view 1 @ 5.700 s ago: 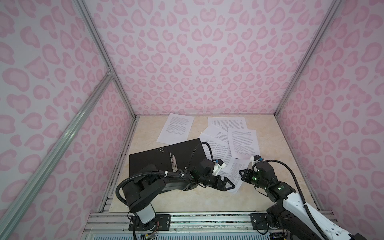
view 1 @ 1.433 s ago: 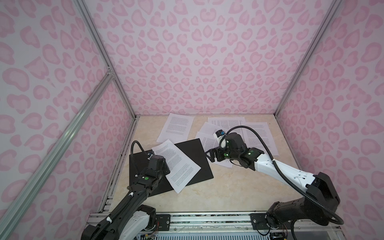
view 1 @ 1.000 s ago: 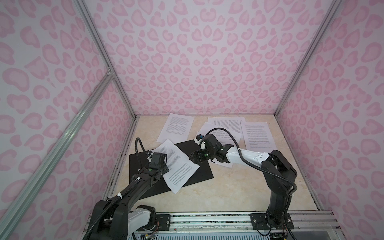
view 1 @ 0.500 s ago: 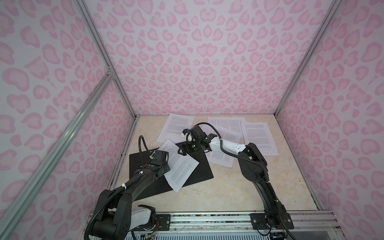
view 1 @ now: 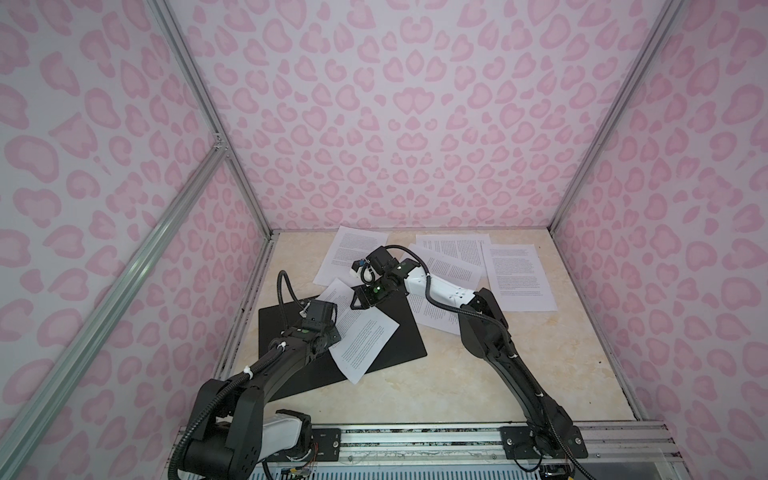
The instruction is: Put the files into the folder
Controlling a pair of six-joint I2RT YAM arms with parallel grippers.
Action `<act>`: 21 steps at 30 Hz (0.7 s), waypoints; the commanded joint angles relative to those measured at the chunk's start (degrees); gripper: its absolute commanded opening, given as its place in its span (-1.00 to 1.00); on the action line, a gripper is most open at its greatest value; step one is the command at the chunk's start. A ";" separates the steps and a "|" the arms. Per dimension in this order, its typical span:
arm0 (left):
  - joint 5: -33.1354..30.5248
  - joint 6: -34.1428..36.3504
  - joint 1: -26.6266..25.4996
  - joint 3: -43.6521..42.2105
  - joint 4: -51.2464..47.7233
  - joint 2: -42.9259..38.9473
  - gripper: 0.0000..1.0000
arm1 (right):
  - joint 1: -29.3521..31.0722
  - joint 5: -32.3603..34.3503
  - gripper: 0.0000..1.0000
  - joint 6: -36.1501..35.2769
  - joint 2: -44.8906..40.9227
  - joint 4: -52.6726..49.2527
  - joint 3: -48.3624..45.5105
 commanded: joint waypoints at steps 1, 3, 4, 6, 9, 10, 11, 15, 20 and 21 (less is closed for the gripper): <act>-0.21 0.36 0.00 0.44 0.49 -0.20 -0.94 | -0.07 -1.55 -0.10 -0.90 1.53 -4.32 1.84; -0.21 0.36 0.00 0.36 0.53 -0.28 -0.93 | -0.09 -1.78 -0.15 -0.99 1.75 -4.70 2.20; -0.29 0.36 -0.04 0.35 0.52 -0.29 -0.93 | -0.12 -1.92 -0.19 -1.04 1.83 -4.89 2.38; -0.30 0.36 0.01 0.36 0.48 -0.35 -0.93 | -0.16 -2.24 -0.25 -0.91 1.85 -4.94 2.40; -0.47 0.27 0.03 0.44 0.36 -0.38 -0.94 | -0.26 -3.20 -0.38 -0.56 1.93 -4.79 2.47; -0.55 0.27 -0.04 0.44 0.36 -0.45 -0.94 | -0.26 -3.32 -0.41 -0.56 1.93 -4.82 2.48; -0.47 0.27 -0.04 0.36 0.36 -0.53 -0.94 | -0.21 -3.28 -0.43 -0.62 1.93 -4.86 2.48; -0.65 0.27 -0.01 0.35 0.41 -0.73 -0.94 | -0.20 -3.28 -0.65 -0.80 1.61 -5.51 2.40; -0.24 0.43 -0.03 0.40 0.43 -0.89 -0.93 | -0.01 -3.32 -1.00 -0.81 0.21 -5.82 1.37; -0.08 0.49 -0.03 0.31 0.45 -1.14 -0.94 | 0.02 -3.32 -1.00 -0.92 -0.36 -5.78 0.90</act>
